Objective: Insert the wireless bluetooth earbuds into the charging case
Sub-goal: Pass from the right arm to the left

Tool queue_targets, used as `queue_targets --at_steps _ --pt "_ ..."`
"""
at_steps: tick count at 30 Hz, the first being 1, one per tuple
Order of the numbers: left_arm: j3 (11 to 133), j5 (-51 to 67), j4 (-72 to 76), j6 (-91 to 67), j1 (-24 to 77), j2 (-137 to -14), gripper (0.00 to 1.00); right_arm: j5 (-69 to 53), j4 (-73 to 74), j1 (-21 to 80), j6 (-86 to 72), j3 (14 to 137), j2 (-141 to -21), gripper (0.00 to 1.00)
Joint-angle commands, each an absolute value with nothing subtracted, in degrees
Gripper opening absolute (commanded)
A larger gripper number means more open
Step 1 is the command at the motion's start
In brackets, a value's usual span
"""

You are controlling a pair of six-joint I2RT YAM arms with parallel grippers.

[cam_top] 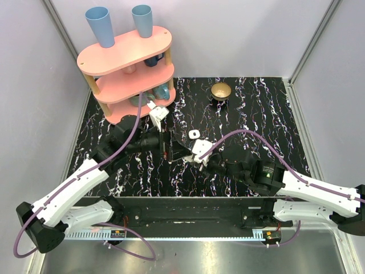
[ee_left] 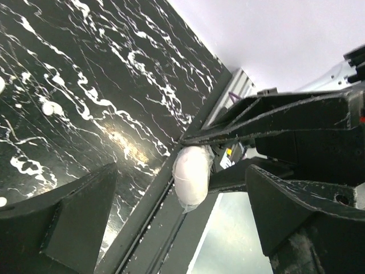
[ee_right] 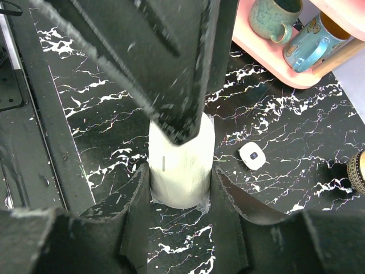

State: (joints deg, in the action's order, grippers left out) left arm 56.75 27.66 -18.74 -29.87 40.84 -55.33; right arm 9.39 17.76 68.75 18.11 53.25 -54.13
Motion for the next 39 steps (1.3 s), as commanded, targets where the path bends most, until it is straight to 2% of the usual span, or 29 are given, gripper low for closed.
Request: queue_targets --at_steps 1,11,19,24,27,31,35,39 --pt "55.72 33.39 -12.84 -30.59 42.36 -56.51 0.97 9.84 14.24 69.35 18.46 55.28 -52.82 0.10" --pt "54.75 37.09 -12.74 -28.39 43.77 -58.01 0.88 9.41 14.15 69.35 18.11 55.55 -52.38 0.11" --pt "55.37 37.35 -15.46 -27.78 43.86 -59.06 0.63 9.32 14.24 69.43 17.49 55.37 -52.29 0.10" --pt "55.99 36.91 -17.23 -26.90 43.86 -58.97 0.57 9.32 14.24 69.43 17.40 55.46 -52.56 0.11" --pt "56.42 36.83 -17.84 -26.72 43.86 -59.15 0.45 9.14 14.15 69.52 17.49 55.55 -52.73 0.11" --pt "56.51 36.91 -18.02 -26.46 43.95 -59.33 0.37 8.88 13.98 69.43 17.14 55.63 -52.82 0.11" --pt "56.78 35.95 -17.67 -26.37 44.12 -59.06 0.36 8.62 13.89 69.52 16.96 55.55 -52.82 0.11" --pt "56.95 35.68 -16.97 -26.63 44.30 -58.98 0.41 8.17 13.89 69.70 17.05 55.63 -53.26 0.11"
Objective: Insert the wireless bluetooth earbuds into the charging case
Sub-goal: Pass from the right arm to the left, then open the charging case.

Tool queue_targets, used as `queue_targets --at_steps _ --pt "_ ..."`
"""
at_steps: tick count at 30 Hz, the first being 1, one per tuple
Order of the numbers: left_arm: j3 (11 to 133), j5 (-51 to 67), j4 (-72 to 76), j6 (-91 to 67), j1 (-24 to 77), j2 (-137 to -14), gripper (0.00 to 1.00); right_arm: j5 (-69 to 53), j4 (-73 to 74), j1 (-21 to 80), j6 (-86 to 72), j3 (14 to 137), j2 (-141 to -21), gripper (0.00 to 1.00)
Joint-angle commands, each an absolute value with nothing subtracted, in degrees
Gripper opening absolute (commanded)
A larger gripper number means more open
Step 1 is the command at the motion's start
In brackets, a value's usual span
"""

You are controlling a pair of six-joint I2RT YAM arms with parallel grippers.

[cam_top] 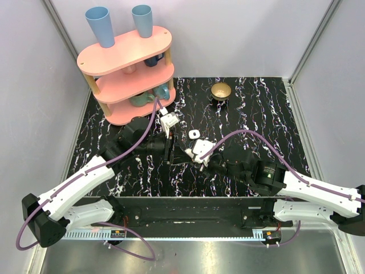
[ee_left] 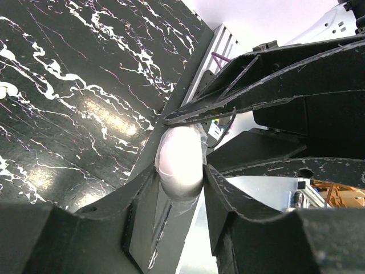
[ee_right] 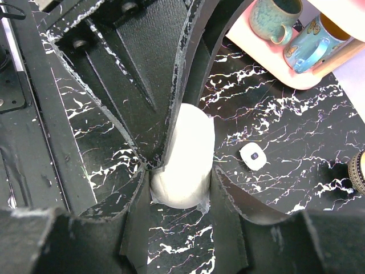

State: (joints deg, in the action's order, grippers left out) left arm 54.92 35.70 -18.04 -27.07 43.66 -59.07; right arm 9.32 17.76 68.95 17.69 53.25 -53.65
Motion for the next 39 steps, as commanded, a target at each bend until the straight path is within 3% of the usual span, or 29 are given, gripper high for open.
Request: queue_targets --at_steps 1,6,9,15,20,24,26,27,31,33,34,39 --pt "56.87 35.68 -16.88 -26.72 44.30 -58.97 0.41 8.17 13.89 69.70 17.05 55.63 -53.35 0.11" --pt "56.78 35.68 -16.52 -26.89 44.30 -59.06 0.36 8.09 13.71 69.79 16.96 55.72 -53.52 0.11" --pt "56.87 35.77 -15.83 -26.98 44.30 -59.06 0.41 8.26 13.54 69.87 17.05 55.46 -53.35 0.11" --pt "56.87 35.86 -15.03 -27.51 44.47 -59.06 0.41 8.61 13.27 69.87 16.61 55.28 -53.35 0.11" --pt "55.55 35.77 -13.10 -28.56 44.38 -58.27 0.30 8.35 13.01 69.87 16.35 55.11 -53.26 0.13" --pt "55.19 37.08 -11.43 -28.74 44.47 -58.45 0.11 7.91 13.18 69.87 16.35 55.28 -53.35 0.17" --pt "55.20 37.44 -11.34 -28.30 44.56 -58.54 0.03 8.26 13.01 69.87 16.52 55.46 -53.44 0.25" --pt "55.11 37.44 -11.34 -28.04 44.56 -58.45 0.00 8.61 13.01 69.96 16.26 55.63 -53.52 0.37" --pt "53.44 34.03 -9.94 -26.19 44.56 -55.99 0.00 11.77 11.69 69.87 13.55 55.90 -51.69 0.66" --pt "51.69 29.39 -8.36 -24.70 44.56 -52.57 0.00 12.92 11.51 69.87 11.61 56.25 -50.46 0.74" --pt "51.24 27.62 -8.00 -24.00 44.56 -50.04 0.00 13.79 11.17 69.96 7.34 56.42 -48.88 0.87" --pt "47.99 17.60 -4.40 -18.64 44.65 -42.64 0.00 12.05 8.18 69.87 -3.94 55.81 -44.83 0.97"
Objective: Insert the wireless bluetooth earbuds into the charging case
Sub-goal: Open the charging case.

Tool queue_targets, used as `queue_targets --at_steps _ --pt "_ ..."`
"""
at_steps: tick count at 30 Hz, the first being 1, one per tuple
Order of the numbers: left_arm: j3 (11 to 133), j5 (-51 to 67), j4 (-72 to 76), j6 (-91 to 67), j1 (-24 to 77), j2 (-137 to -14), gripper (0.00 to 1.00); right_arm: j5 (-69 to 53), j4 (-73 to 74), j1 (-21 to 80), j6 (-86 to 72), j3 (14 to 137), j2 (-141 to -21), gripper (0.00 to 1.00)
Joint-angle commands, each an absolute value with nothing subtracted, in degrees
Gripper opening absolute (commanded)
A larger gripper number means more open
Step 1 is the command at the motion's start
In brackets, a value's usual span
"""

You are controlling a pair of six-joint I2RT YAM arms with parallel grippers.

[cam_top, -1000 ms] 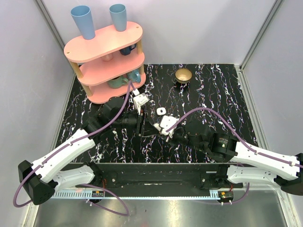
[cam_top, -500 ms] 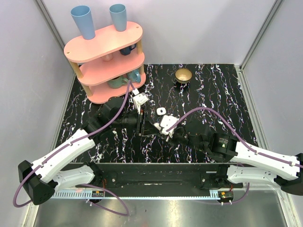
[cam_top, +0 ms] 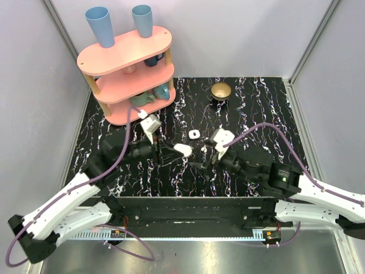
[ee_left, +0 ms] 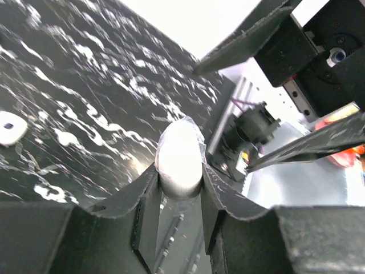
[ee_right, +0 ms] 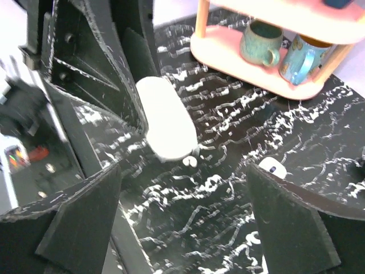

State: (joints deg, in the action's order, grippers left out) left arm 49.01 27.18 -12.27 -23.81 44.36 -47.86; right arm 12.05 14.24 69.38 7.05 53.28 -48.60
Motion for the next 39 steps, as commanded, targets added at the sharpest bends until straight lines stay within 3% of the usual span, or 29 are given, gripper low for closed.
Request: queue_targets --at_steps 1,4,11,16,26,39 --pt "47.73 16.45 -4.13 -18.02 44.56 -40.97 0.00 11.78 7.65 69.87 -7.78 55.72 -44.48 0.98" --pt "45.01 13.81 -0.27 -15.91 44.56 -37.20 0.00 12.65 6.07 69.87 -16.04 55.98 -44.99 0.99" --pt "33.76 12.30 19.58 -9.24 44.56 -27.16 0.00 29.34 7.30 69.87 -44.01 58.10 -45.79 1.00" --pt "33.66 14.76 21.53 -8.17 44.56 -26.89 0.00 31.38 6.51 69.70 -57.11 58.89 -46.05 1.00" --pt "34.54 18.01 23.12 -10.90 44.56 -27.86 0.00 20.04 11.60 69.43 -48.61 71.36 -59.49 1.00" --pt "34.10 16.44 22.85 -12.57 44.65 -27.25 0.00 18.72 10.90 69.43 -46.85 70.93 -62.05 0.97"
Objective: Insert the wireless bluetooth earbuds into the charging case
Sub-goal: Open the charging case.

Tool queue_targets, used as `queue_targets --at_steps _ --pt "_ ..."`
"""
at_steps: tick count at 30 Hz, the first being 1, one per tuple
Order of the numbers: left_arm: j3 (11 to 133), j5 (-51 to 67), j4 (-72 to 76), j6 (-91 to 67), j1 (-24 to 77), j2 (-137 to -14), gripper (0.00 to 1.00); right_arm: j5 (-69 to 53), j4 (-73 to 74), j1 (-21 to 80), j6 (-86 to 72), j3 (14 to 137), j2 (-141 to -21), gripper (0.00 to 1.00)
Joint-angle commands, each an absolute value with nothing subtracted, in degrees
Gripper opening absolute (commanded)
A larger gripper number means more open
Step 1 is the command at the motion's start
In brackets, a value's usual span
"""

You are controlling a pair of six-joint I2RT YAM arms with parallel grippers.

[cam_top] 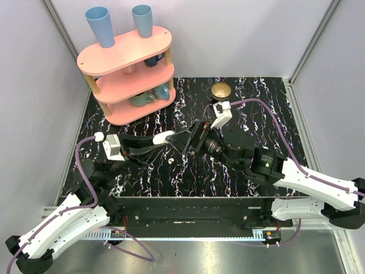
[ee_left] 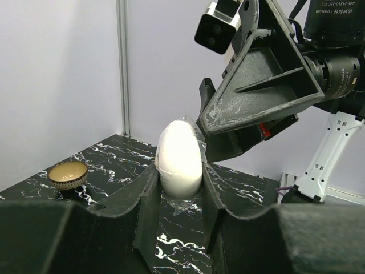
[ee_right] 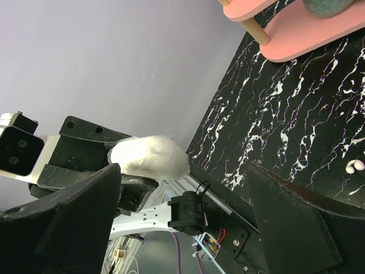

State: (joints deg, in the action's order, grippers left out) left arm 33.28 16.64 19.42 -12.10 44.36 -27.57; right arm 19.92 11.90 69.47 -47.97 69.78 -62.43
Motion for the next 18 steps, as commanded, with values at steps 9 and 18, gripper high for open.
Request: queue_targets --at_steps 9,18 --pt "34.80 16.08 22.85 -13.09 44.65 -27.16 0.00 18.89 11.60 69.43 -46.06 71.01 -63.02 0.95" --pt "35.33 20.65 23.73 -12.92 44.65 -26.63 0.00 21.79 13.27 69.17 -44.56 72.51 -64.60 0.95"
